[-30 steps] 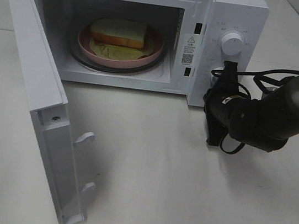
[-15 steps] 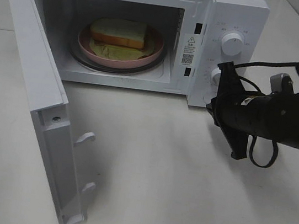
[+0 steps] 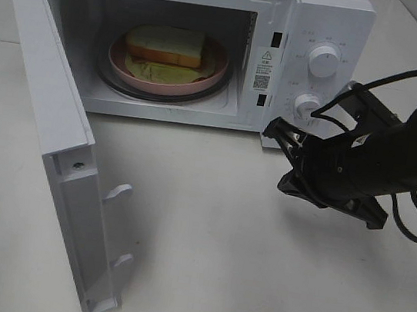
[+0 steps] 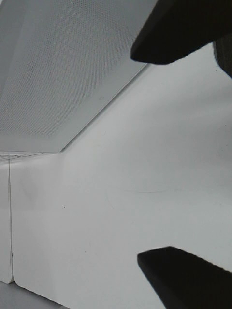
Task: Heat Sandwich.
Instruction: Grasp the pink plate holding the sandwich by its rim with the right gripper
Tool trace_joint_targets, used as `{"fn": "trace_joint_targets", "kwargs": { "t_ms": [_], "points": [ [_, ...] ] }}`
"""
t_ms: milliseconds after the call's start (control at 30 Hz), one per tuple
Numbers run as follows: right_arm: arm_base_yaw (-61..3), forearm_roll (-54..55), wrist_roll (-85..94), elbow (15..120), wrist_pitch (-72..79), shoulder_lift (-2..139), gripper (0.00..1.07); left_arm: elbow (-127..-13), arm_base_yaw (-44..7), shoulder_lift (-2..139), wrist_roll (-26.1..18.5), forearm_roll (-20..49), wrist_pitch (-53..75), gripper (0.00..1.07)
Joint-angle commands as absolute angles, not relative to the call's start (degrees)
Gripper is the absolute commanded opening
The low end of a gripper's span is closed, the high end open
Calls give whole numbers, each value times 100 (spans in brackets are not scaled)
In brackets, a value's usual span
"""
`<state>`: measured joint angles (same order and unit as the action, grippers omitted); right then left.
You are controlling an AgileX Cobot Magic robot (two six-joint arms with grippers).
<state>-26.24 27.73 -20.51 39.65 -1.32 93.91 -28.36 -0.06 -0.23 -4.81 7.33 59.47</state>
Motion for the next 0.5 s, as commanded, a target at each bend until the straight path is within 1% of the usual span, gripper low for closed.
{"fn": "trace_joint_targets", "kwargs": {
  "t_ms": [33, 167, 200, 333, 400, 500],
  "points": [
    [-2618, 2573, -1352, 4108, -716, 9207, 5, -2819, 6, -189, -441, 756, 5936, 98],
    [-2618, 2114, -854, 4463, -1776, 8978, 6, -2819, 6, -189, -441, 756, 5936, 98],
    [-2618, 2114, -854, 4463, -1776, 8978, 6, -2819, 6, -189, -441, 756, 5936, 98],
    [-2618, 1518, -745, 4813, -2773, 8909, 7, -2819, 6, -189, -441, 756, 5936, 98],
    [-2618, 1398, -676, 4847, -2951, 8904, 7, -2819, 6, -189, -441, 756, 5936, 98],
    [-2618, 991, -172, 5065, -3816, 8904, 8, -2819, 6, -189, -441, 756, 5936, 98]
  ]
}}
